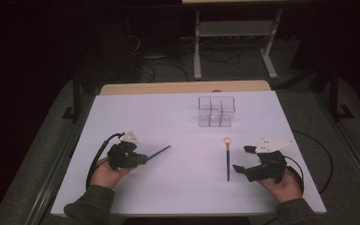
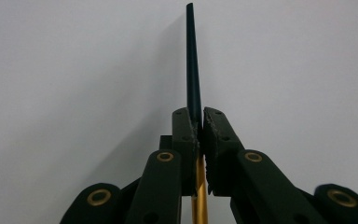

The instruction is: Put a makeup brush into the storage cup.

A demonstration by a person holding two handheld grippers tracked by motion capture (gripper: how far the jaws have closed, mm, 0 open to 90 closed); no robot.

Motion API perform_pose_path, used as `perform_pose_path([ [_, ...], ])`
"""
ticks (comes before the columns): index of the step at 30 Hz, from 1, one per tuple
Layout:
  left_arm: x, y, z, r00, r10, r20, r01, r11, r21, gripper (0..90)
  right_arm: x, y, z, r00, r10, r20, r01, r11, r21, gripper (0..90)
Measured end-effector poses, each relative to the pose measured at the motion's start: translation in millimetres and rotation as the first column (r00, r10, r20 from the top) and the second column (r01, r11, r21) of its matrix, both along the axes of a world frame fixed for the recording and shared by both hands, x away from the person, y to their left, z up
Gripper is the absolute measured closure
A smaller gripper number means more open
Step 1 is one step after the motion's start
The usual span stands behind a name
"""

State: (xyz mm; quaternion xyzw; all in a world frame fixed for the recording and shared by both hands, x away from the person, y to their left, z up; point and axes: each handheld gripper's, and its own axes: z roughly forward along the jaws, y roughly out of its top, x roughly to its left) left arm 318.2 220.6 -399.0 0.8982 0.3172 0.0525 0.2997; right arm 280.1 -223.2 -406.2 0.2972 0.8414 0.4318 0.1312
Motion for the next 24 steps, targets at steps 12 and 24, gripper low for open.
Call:
perform_pose_path([
  [12,-1.9,-14.5,11.7,0.9974,-0.072,-0.002,0.072,0.9974,-0.002,83.4,8.8,10.9,11.4,0.999,0.039,-0.023,-0.04,0.9991,-0.015,17.8],
  [24,-4.5,-30.2,21.9,0.99,-0.141,-0.002,0.141,0.9898,-0.023,83.4,15.9,26.5,33.9,0.9924,0.122,-0.017,-0.122,0.9922,-0.026,18.7],
])
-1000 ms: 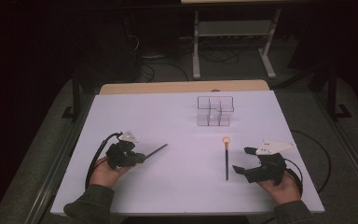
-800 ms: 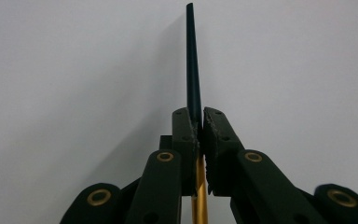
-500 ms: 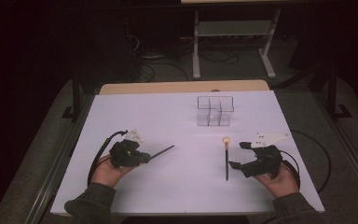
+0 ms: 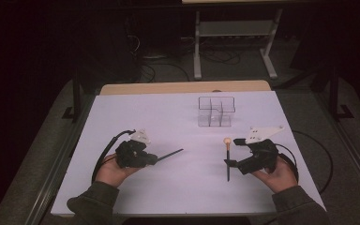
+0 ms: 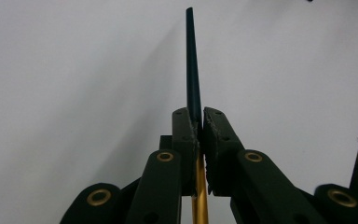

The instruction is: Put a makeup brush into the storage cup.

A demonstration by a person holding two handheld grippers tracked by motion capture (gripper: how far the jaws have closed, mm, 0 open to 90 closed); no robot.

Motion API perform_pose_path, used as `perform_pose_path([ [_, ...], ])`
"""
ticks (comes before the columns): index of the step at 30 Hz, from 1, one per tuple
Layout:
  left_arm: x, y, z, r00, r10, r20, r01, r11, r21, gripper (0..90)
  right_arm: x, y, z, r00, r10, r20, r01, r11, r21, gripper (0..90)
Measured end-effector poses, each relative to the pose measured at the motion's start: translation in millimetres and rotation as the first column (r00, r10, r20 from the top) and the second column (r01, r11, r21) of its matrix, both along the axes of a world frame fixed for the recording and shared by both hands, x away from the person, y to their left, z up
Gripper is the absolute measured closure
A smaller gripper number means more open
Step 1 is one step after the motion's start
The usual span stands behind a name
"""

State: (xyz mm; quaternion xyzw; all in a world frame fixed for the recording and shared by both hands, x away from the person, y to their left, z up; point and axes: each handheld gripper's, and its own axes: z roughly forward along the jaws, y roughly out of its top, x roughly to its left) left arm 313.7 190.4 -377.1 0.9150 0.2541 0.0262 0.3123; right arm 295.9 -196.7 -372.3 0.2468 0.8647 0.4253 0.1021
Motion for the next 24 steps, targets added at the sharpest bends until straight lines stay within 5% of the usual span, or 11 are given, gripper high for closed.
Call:
perform_pose_path([
  [16,-4.2,-22.0,16.3,0.9971,-0.076,0.008,0.076,0.9968,-0.022,83.5,10.5,22.6,30.0,0.9936,0.113,0.0,-0.113,0.9933,-0.025,21.5],
  [24,-6.2,-34.0,25.0,0.9901,-0.14,0.011,0.14,0.9898,-0.026,83.5,14.5,31.8,43.7,0.9868,0.162,0.002,-0.162,0.9862,-0.034,22.6],
])
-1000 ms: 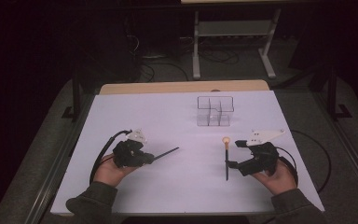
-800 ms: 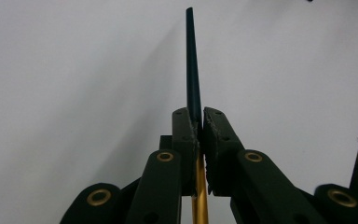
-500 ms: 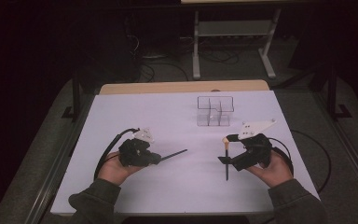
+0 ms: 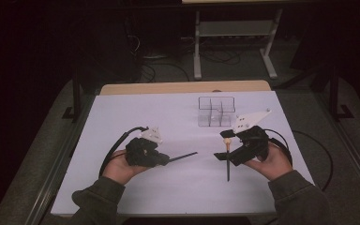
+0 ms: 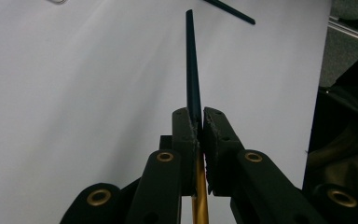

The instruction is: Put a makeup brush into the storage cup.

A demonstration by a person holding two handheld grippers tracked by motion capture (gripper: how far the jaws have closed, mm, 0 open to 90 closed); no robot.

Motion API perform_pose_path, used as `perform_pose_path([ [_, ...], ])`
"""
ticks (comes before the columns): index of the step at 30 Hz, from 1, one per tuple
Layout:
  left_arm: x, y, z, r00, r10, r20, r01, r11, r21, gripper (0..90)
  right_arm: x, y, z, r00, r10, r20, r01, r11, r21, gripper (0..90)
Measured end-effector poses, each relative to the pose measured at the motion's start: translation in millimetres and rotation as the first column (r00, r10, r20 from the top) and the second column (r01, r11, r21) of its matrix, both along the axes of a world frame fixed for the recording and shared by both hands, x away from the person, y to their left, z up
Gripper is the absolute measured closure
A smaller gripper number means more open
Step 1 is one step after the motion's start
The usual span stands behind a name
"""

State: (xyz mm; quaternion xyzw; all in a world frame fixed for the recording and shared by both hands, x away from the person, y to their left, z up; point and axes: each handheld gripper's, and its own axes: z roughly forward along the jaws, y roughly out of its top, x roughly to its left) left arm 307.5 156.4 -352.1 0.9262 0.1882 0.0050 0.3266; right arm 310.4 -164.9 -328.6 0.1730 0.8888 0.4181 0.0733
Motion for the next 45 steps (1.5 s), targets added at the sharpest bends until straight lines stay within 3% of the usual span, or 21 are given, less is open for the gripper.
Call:
perform_pose_path([
  [12,-1.4,-16.2,5.1,0.9979,-0.064,-0.005,0.064,0.9979,0.004,83.5,3.5,13.3,2.8,0.9983,0.056,-0.016,-0.057,0.9979,-0.032,24.8],
  [25,-5.8,-38.3,8.1,0.9871,-0.159,-0.02,0.159,0.9873,-0.001,83.5,3.6,32.2,-5.2,0.9861,0.158,-0.052,-0.162,0.9834,-0.083,33.5],
  [28,-8.6,-44.1,10.3,0.9827,-0.184,-0.019,0.184,0.9828,0.002,83.5,4.5,39.6,-10.7,0.972,0.229,-0.054,-0.233,0.9662,-0.11,37.8],
  [30,-9.3,-45.5,10.5,0.9816,-0.19,-0.022,0.19,0.9818,-0.003,83.5,4.1,41.3,-11.5,0.9688,0.239,-0.066,-0.245,0.9628,-0.113,38.7],
  [32,-10.9,-48.3,11.7,0.9779,-0.208,-0.02,0.208,0.9781,-0.003,83.5,3.3,45.1,-14.0,0.9601,0.268,-0.08,-0.276,0.9533,-0.123,42.3],
  [45,-9.0,-55.9,13.9,0.9718,-0.235,-0.022,0.235,0.9721,-0.002,83.5,1.8,52.4,-20.2,0.94,0.31,-0.142,-0.329,0.9351,-0.133,54.0],
])
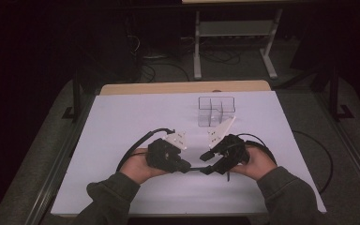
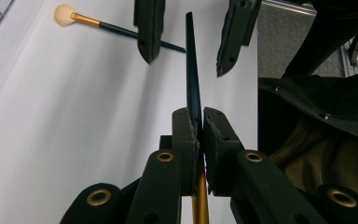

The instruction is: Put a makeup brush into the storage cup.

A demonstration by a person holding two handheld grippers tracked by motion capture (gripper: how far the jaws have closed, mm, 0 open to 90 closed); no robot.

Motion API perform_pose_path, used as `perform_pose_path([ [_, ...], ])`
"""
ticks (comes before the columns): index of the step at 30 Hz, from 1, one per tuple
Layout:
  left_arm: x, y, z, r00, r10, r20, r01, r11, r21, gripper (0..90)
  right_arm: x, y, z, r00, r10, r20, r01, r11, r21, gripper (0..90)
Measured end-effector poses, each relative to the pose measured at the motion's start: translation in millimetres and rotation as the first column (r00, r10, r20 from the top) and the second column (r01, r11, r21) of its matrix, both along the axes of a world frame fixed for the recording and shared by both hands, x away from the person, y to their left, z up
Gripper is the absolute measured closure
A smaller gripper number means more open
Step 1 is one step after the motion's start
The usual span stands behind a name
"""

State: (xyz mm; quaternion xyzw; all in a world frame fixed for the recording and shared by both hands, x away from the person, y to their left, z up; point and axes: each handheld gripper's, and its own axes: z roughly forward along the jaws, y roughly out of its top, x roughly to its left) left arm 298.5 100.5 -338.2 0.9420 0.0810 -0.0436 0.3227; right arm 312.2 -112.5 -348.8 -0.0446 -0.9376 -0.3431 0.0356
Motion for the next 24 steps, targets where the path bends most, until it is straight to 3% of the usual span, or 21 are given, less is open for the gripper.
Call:
perform_pose_path([
  [14,-1.7,-5.6,-0.9,0.9995,-0.031,-0.002,0.031,0.9994,0.012,83.5,-0.3,14.0,-10.7,0.9955,0.09,-0.027,-0.091,0.9957,-0.02,67.9],
  [24,-1.4,-7.2,-2.0,0.9993,-0.036,-0.004,0.036,0.9993,0.012,83.5,1.2,13.9,-12.6,0.9931,0.111,-0.037,-0.112,0.9936,-0.019,78.6],
])
